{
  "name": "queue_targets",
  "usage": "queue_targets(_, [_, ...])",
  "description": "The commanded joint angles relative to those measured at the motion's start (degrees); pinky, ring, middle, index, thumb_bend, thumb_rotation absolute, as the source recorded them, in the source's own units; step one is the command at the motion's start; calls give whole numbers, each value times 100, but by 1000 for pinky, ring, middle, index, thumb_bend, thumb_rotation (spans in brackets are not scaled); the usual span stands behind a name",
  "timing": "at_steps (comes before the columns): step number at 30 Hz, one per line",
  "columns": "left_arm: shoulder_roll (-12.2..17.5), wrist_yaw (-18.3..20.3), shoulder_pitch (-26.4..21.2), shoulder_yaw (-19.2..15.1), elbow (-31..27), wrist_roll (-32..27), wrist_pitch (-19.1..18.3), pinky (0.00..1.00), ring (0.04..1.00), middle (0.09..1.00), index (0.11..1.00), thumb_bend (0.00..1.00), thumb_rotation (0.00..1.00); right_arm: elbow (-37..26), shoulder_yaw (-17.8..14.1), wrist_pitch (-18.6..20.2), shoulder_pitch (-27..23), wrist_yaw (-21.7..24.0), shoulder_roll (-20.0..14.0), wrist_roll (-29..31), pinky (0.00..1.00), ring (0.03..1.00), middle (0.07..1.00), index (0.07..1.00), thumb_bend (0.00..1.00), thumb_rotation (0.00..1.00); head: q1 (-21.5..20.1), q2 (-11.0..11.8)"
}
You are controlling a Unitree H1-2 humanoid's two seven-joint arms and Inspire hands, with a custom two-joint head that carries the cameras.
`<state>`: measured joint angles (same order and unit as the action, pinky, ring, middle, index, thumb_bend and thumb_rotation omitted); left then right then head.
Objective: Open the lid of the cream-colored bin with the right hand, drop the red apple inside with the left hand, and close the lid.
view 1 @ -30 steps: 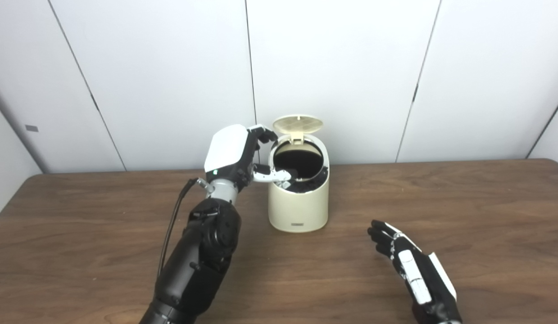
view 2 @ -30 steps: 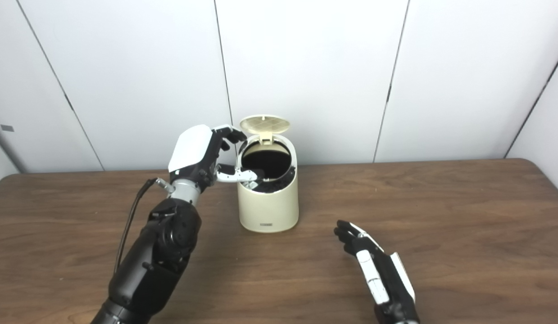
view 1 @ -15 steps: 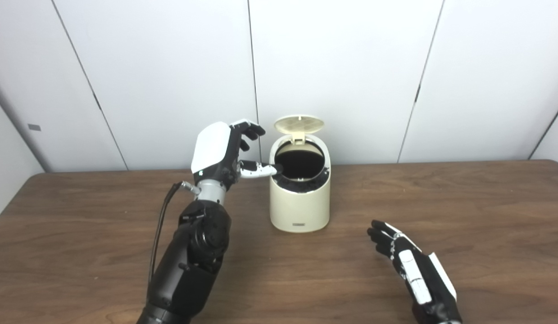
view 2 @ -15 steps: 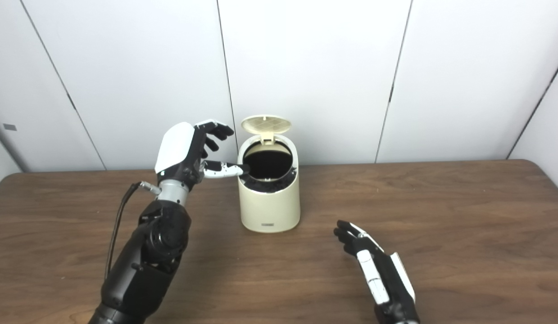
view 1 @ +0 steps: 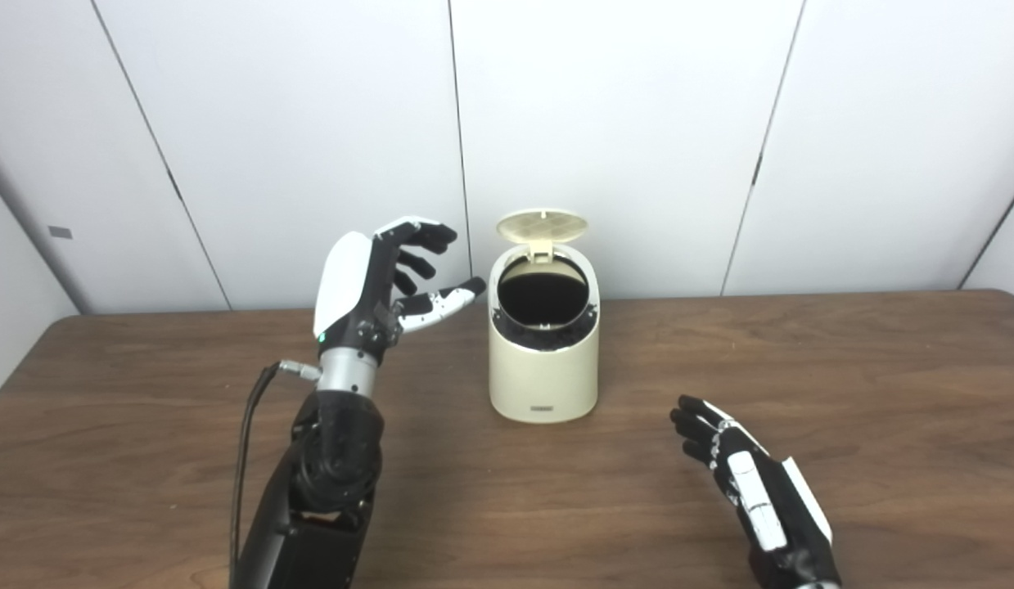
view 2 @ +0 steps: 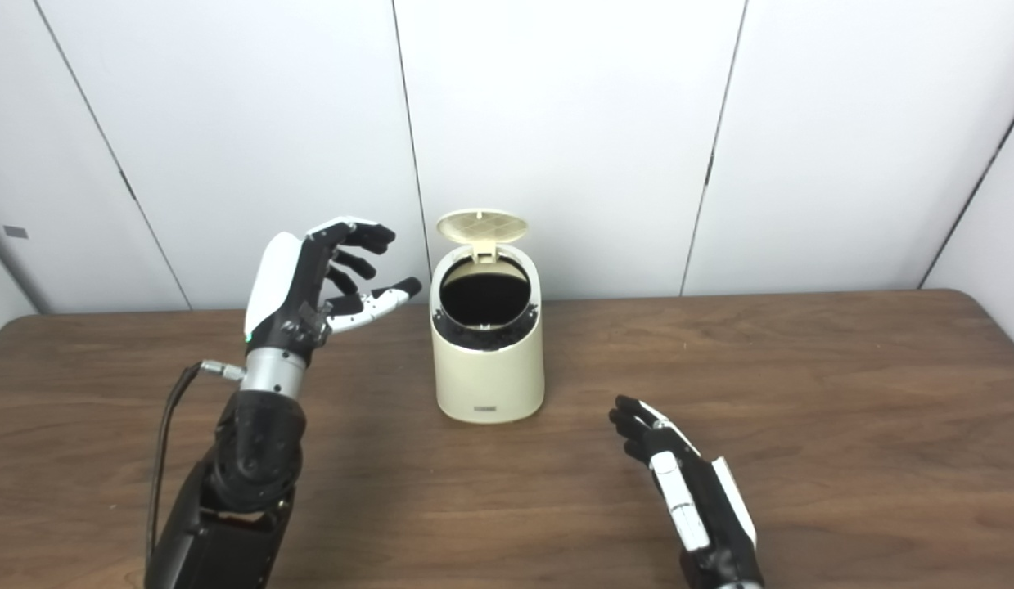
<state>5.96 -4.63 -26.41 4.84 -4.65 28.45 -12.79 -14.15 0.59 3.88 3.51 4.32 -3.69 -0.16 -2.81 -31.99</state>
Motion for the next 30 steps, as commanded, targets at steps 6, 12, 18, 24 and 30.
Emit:
queue_targets(6, [-12,264,505,-584,-869,-1068,-128,469,548,646,711,503,466,-367,-146,-88,-374,-129,-5,27,895,890,851,848,611,946,48,-60])
queue_targets(12, [34,567,1384,-787,-1244,-1886,-56,609,685,767,792,374,572,-342,-126,-171,-792,-300,-175,-629,863,899,869,834,648,952,5,-86])
queue_targets(18, [61,814,2248,-695,-1158,-2329,392,823,856,891,917,461,858,-208,-84,-339,-1305,-264,-429,-914,865,909,889,858,638,931,-6,-100])
queue_targets(24, [89,964,2662,-696,-1083,-2653,733,952,974,994,992,505,940,-196,100,0,-1960,-280,-710,-1788,851,920,927,882,627,976,-40,-108])
queue_targets(30, [99,927,2937,-731,-859,-2656,1121,974,990,1000,1000,582,950,-5,280,292,-2796,-213,-830,-2280,883,924,942,894,611,929,-61,-114])
